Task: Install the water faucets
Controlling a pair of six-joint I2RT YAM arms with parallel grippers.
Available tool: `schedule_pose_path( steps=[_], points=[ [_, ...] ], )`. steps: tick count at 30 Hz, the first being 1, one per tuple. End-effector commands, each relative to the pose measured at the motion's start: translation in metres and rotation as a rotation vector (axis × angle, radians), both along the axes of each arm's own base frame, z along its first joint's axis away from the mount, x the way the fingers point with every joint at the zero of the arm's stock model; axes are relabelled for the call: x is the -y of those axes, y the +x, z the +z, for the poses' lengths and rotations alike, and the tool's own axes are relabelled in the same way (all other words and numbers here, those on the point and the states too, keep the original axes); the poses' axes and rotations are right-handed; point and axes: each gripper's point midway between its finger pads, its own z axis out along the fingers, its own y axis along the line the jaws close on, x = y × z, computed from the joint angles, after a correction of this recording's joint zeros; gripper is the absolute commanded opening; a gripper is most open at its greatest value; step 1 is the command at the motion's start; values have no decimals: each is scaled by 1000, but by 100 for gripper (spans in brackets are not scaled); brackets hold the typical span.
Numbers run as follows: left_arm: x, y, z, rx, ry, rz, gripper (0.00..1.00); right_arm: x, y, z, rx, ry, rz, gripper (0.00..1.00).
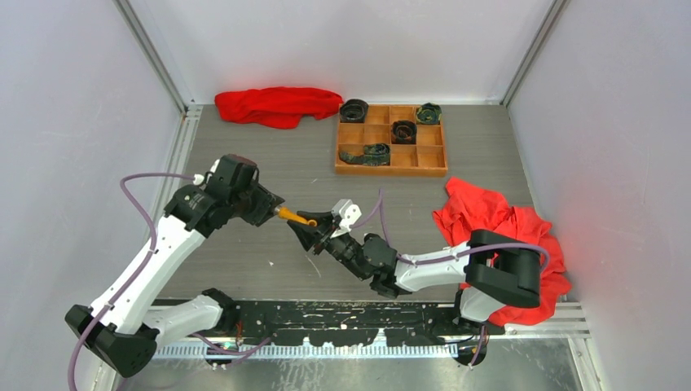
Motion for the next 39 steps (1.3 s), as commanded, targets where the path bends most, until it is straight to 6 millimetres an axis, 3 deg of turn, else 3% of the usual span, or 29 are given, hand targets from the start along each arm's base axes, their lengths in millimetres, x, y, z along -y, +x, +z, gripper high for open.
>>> schedule_pose_path(
  steps=[1,9,14,20,35,39],
  points=[
    [21,1,33,138,-93,-110,0,13,1,57,-84,341,49,0],
    [18,4,34,178,-137,-50,0,21,-1,62,-108,445,83,0],
    [11,7,36,214,-139,-11,0,15,-13,63,-72,420,157,1],
    [10,10,47,234,-141,2,0,1,-37,59,53,307,271,1],
    [16,1,37,166,-153,-26,0,-16,-70,37,461,-74,386,0],
    [20,5,40,197,-166,-49,0,-16,-70,34,453,-88,387,0]
  ],
)
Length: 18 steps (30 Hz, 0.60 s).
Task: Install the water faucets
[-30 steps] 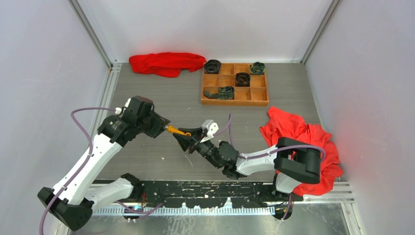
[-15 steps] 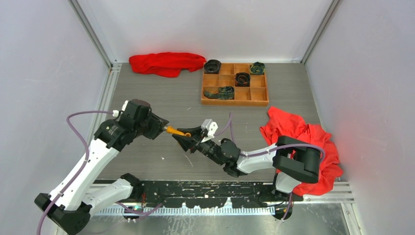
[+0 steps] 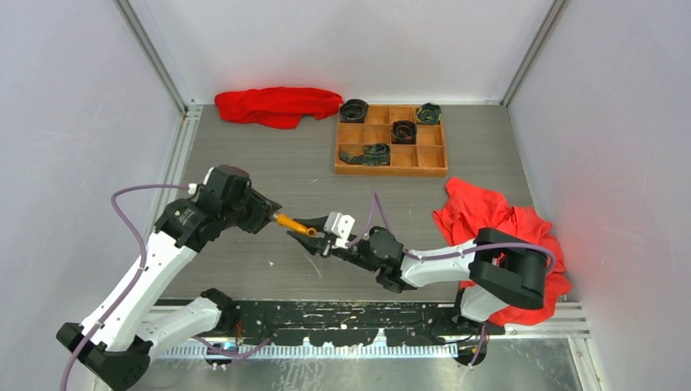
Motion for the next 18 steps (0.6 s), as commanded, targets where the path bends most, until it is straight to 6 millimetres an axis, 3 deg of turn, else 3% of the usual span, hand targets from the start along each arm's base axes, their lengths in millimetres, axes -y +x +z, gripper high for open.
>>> schedule_pose_path(
  steps=[1,6,13,18],
  points=[
    [27,20,40,179,-123,-71,0,-6,-43,41,115,81,186,0],
    [23,27,55,294,-130,-65,0,-5,-43,47,39,110,198,0],
    [28,35,60,399,-163,-80,0,-4,-38,64,-103,180,213,0],
    [26,38,79,509,-153,-103,0,-1,-35,69,-177,204,223,0]
  ],
)
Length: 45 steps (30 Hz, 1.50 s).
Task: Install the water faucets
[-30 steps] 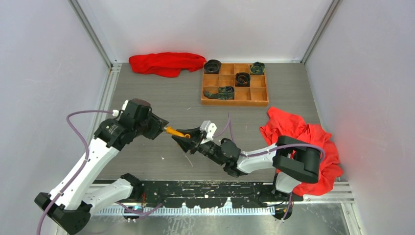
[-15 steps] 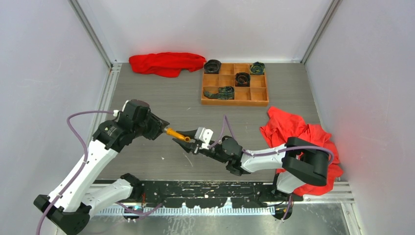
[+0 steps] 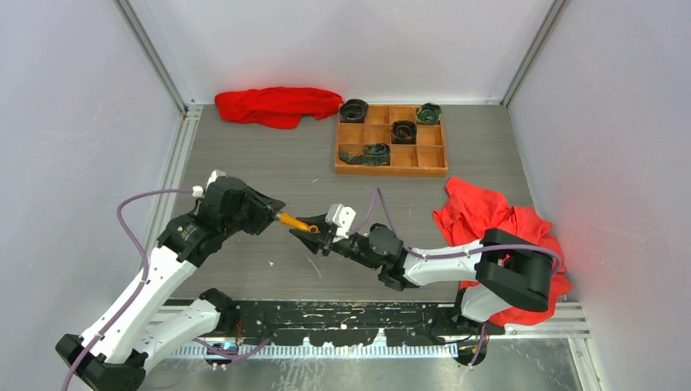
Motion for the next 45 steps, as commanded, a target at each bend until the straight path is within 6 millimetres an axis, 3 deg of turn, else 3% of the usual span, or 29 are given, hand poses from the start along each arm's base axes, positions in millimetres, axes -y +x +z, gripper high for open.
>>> schedule_pose_path(
  steps=[1,10,18,21,23,29,38,39,41,42,45],
  points=[
    [19,29,92,384,-98,-72,0,-6,-40,75,-107,228,218,0],
    [34,34,104,467,-109,-151,0,-8,-40,81,-200,208,306,0],
    [29,35,106,479,-113,-124,0,-6,-43,87,-206,209,332,0],
    [28,33,106,465,-113,-122,0,-9,-48,81,-145,177,360,0],
    [27,29,95,387,-95,-119,0,-6,-49,75,-55,158,352,0],
    [38,26,93,309,-145,-141,0,-17,-40,37,105,-62,315,0],
    [37,25,90,282,-134,-140,0,-14,-32,43,149,-46,254,1],
    [37,26,90,287,-132,-134,0,-13,-32,46,126,-35,255,8],
    [36,29,91,313,-138,-125,0,-12,-33,53,76,-5,260,45],
    [36,29,90,321,-147,-121,0,-10,-36,57,67,7,271,56],
    [39,31,94,350,-175,-122,0,-3,-41,65,49,29,285,74]
  ],
)
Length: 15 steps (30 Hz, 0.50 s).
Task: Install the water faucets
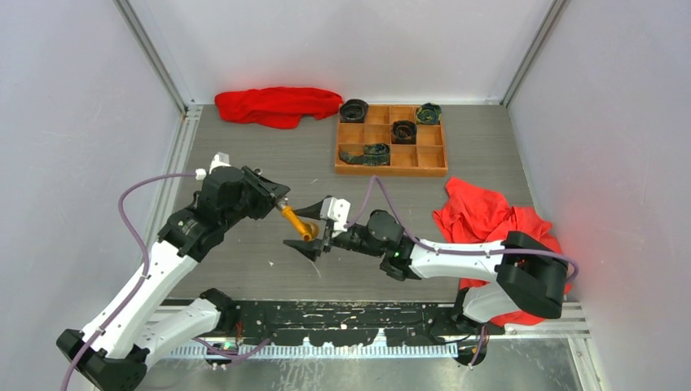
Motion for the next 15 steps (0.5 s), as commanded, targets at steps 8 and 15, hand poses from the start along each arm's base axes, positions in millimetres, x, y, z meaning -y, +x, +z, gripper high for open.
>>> schedule_pose_path(
  steps=[8,15],
  points=[
    [23,7,64,243,-201,-67,0,25,-28,59,-75,82,53,85],
    [22,11,60,306,-225,-52,0,45,-33,76,-240,140,34,85]
  ],
)
